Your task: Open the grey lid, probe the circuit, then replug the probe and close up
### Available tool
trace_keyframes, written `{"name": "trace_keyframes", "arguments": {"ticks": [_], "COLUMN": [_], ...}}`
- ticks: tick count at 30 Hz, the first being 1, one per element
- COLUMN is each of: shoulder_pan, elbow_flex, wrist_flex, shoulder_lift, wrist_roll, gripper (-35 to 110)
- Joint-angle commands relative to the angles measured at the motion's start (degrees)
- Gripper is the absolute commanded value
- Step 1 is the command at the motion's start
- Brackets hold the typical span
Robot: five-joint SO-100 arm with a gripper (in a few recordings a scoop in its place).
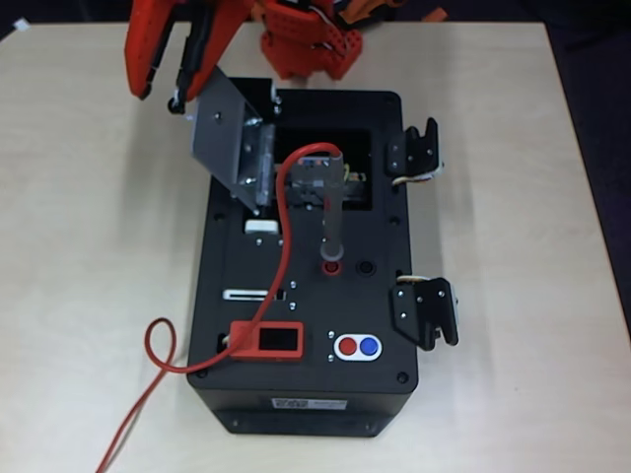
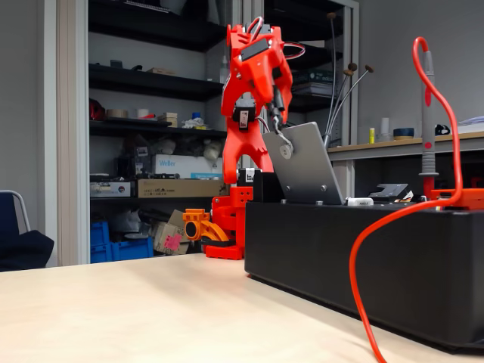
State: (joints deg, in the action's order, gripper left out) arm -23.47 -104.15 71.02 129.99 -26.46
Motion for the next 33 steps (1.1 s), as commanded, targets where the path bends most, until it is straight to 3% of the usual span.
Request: {"name": "trace_keyframes", "arguments": {"ticks": [1, 22, 33], "shoulder_pan": [-0.7, -4.7, 0.1], "elbow_flex": [-1.3, 3.3, 12.9], "wrist_flex": [-2.0, -13.4, -10.1], "shoulder_lift": [2.4, 1.2, 0.0], "wrist_roll": [1.3, 16.0, 18.9], "gripper": [21, 22, 22]}}
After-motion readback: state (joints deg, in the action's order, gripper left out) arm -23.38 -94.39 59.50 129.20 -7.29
